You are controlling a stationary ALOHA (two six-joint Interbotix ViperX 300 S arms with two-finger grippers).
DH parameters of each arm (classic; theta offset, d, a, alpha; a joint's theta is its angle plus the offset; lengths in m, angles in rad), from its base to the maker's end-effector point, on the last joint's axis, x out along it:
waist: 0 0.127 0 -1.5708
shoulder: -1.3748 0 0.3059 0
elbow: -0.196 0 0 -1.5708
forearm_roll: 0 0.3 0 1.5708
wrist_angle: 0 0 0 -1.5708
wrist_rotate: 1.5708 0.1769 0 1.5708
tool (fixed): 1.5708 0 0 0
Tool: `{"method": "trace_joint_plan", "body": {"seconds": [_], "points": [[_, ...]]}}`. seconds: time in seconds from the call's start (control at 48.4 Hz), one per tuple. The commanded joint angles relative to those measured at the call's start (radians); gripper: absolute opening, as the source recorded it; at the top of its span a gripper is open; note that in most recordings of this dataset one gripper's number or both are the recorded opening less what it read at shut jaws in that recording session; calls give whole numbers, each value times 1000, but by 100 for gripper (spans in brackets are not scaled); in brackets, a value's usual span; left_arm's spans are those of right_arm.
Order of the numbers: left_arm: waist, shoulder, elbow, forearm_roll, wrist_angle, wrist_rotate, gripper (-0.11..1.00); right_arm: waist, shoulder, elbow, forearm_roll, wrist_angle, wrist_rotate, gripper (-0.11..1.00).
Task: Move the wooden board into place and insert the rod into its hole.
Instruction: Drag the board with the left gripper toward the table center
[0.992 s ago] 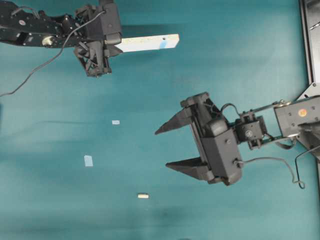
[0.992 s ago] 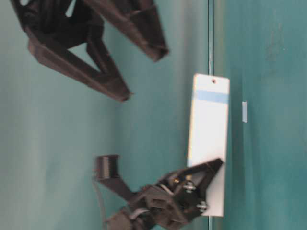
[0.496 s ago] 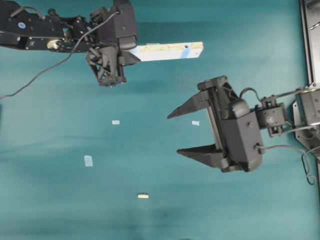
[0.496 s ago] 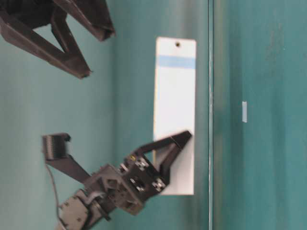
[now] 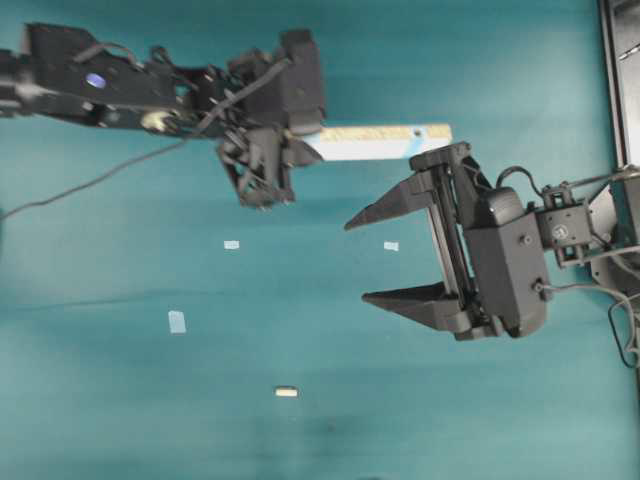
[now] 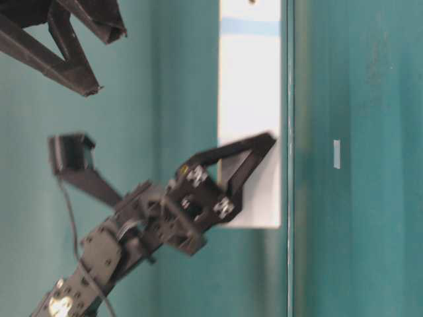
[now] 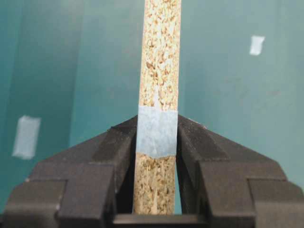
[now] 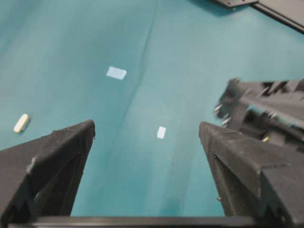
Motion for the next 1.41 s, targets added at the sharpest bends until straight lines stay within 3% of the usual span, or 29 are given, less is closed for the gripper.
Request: {"method": "trace_joint_plan", "body": {"seconds": [0.0, 0.434, 0.972, 1.385], "points": [[-28, 12, -66, 0, -9, -17, 22, 0, -21, -8, -2, -5, 2, 97], [-97, 176, -244, 0, -15, -77, 22, -2, -67, 20, -2, -3, 2, 97], [-141, 285, -259, 0, -135, -161, 22, -2, -80, 41, -2, 2, 2, 97], [-155, 325, -273, 0, -173, -163, 22, -8, -80, 54, -2, 2, 2, 97]]}}
